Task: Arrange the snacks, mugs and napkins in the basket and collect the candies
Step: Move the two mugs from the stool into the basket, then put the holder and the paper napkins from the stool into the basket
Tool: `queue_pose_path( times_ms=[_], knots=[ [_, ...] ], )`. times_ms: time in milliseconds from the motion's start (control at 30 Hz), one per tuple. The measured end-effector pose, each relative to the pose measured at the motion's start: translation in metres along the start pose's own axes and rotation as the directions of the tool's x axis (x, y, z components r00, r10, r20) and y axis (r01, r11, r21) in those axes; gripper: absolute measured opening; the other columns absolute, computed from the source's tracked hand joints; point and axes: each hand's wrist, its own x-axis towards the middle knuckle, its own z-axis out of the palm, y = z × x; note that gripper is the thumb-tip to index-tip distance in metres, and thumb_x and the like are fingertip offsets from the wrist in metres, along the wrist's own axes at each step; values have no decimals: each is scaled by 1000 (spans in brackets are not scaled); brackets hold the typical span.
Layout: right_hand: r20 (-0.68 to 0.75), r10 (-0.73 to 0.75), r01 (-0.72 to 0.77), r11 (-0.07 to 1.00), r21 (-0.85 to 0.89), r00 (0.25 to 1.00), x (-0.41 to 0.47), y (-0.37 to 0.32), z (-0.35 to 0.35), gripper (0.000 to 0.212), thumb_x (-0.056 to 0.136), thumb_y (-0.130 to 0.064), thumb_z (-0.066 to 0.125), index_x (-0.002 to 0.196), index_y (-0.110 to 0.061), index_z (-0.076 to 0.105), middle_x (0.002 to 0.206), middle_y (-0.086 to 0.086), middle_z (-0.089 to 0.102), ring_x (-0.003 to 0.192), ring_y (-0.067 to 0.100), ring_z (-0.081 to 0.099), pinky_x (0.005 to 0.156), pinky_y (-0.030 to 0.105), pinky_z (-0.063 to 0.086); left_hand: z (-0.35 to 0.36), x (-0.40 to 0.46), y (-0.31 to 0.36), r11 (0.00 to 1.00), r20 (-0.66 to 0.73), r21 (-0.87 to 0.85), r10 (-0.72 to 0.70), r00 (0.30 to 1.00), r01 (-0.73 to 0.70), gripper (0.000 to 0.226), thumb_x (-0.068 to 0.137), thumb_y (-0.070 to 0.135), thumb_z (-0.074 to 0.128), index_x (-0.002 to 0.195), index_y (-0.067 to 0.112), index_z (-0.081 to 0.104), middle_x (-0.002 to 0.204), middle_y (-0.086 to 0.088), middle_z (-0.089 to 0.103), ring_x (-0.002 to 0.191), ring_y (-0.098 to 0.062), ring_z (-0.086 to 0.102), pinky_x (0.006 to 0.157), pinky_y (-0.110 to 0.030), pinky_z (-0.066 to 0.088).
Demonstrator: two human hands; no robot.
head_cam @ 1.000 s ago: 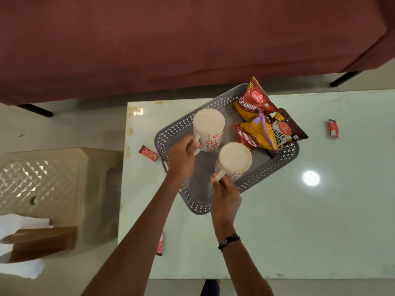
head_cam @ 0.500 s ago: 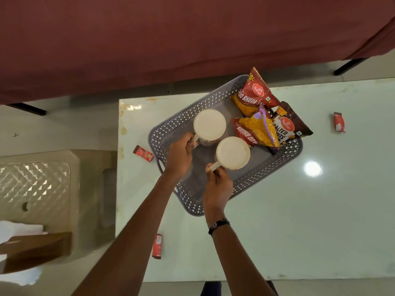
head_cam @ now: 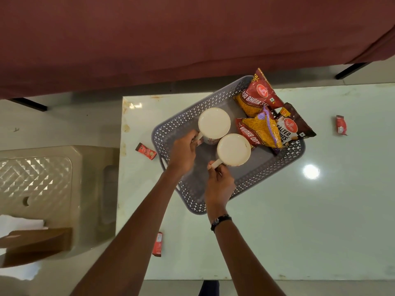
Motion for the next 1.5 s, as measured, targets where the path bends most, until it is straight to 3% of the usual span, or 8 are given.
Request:
queue_pose_path(
  times_ms=[200,300,567,833,967,1100,1300,1500],
  knots=[
    [61,34,-35,999,12,998,-6,-4,-11,12,89,-7,60,98,-7,68,85,-3,66,80,8,60,71,11,46,1,-13,0,997,-41,-60,-57,998,55,25,94,6,45,118,6,51,114,-11,61,103,-19,57,79,-22,46],
    [42,10,-9,1000,-13,999,-17,-6,-27,18,88,-3,58,103,-8,67,97,0,70,89,11,63,68,-2,43,-14,-37,3,994,-156,-99,-58,986,43,31,93,6,46,124,8,49,127,-9,56,118,-18,52,92,-25,45],
    [297,-171,182,983,-10,940,-86,-44,-36,15,88,-5,58,90,-18,67,90,-7,69,81,-10,60,68,1,43,-83,-143,-20,930,-361,-353,-235,903,101,18,94,11,49,108,19,56,105,8,65,94,-1,61,81,-30,55],
    [749,-306,408,911,53,587,-182,-57,61,19,89,0,54,93,-12,68,96,-5,71,92,4,64,81,7,46,-139,-244,-90,804,-505,-549,-537,676,229,14,93,12,51,104,20,57,101,1,67,96,-14,64,86,-35,53],
    [888,-266,540,842,24,374,-230,-42,118,21,90,-5,54,106,-9,68,106,1,70,95,4,62,83,3,43,-156,-276,-128,775,-636,-567,-627,450,279,20,89,2,50,107,9,56,106,-3,62,99,-18,59,86,-26,48],
    [950,-243,728,685,27,193,-258,-27,158,30,92,-10,54,121,-6,61,122,6,65,112,16,59,98,19,42,-162,-285,-154,663,-619,-697,-748,238,272,35,88,8,56,122,6,46,118,-4,47,113,-21,49,85,-22,40],
    [974,-189,856,517,-13,128,-271,-13,190,33,94,-13,49,125,-12,58,118,11,67,108,28,62,92,41,51,-170,-275,-168,448,-368,-863,-873,319,233,62,94,28,51,146,21,18,151,-4,32,138,-21,35,98,-28,37],
    [958,-253,880,475,1,135,-268,-8,189,32,97,-13,43,125,-14,59,110,10,71,95,27,66,84,39,55,-172,-267,-171,496,-395,-831,-846,359,254,56,96,20,47,145,25,22,143,-2,47,130,-19,47,93,-23,40]
  ],
)
